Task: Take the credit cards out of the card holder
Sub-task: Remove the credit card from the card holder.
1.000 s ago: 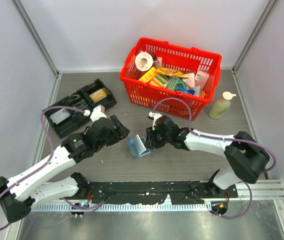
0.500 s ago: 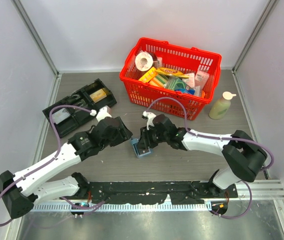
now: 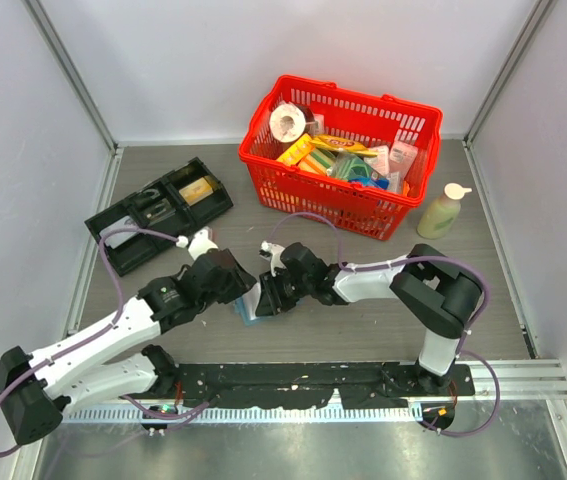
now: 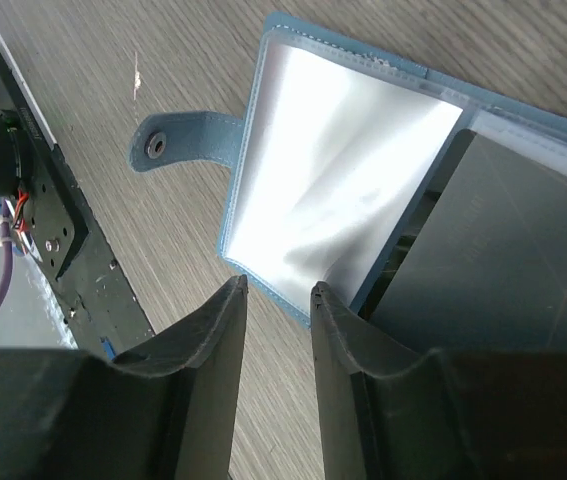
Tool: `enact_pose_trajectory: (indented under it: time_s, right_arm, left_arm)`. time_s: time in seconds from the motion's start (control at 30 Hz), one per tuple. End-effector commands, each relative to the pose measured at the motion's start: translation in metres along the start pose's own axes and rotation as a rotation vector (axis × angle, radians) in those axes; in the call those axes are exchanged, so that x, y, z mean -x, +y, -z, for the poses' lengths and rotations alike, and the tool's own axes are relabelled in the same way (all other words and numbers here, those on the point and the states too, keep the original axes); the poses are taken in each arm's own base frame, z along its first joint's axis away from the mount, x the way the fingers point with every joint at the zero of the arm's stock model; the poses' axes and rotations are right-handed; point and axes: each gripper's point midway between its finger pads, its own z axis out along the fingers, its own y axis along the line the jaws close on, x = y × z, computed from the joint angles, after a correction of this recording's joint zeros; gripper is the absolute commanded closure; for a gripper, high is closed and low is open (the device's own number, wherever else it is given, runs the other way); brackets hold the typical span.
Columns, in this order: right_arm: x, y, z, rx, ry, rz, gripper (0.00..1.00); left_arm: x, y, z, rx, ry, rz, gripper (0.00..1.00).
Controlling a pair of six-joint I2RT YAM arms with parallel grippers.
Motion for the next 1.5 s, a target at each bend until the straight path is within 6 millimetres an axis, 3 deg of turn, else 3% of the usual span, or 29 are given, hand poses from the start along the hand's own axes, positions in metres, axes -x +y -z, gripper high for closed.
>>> enact_pose_trajectory:
  time_s: [0.0,0.27,0.47,0.7,0.8,1.0,1.13,1.4,1.47]
  right_arm:
    - [0.011,-0.003,-0.004,-0.021,-0.041,0.009,0.63]
    - [0.02,0.005,0.006,-0.007,-0.085,0.034,0.63]
    - [0.03,0.006,0.022,-0.033,-0.133,0.04,0.63]
    - [0.052,-0.011,0.059,-0.068,-0.229,-0.02,0.63]
    - [0.057,-0.015,0.063,-0.066,-0.239,-0.046,0.66]
    - [0.057,-0.027,0.057,-0.073,-0.221,-0.069,0.71]
    - [0.044,-0.047,0.051,-0.115,-0.21,-0.104,0.75]
    - [0.015,-0.063,0.048,-0.146,-0.159,-0.134,0.75]
    - [0.013,-0.065,0.048,-0.15,-0.158,-0.134,0.76]
  left_arm:
    - [0.0,0.002,-0.014,-0.014,-0.036,0.051,0.66]
    - [-0.024,0.029,-0.054,0.056,-0.026,0.076,0.76]
    - [-0.034,0.061,-0.073,0.178,-0.027,0.04,0.84]
    - [-0.049,0.084,-0.083,0.237,0.009,0.027,0.85]
    - [-0.053,0.087,-0.083,0.24,0.025,0.021,0.86]
    - [-0.054,0.075,-0.079,0.194,0.046,0.038,0.86]
    - [-0.048,0.057,-0.076,0.134,0.041,0.057,0.85]
    - [-0.045,0.025,-0.081,0.0,0.047,0.104,0.73]
    - [-0.048,0.027,-0.085,0.003,0.061,0.107,0.69]
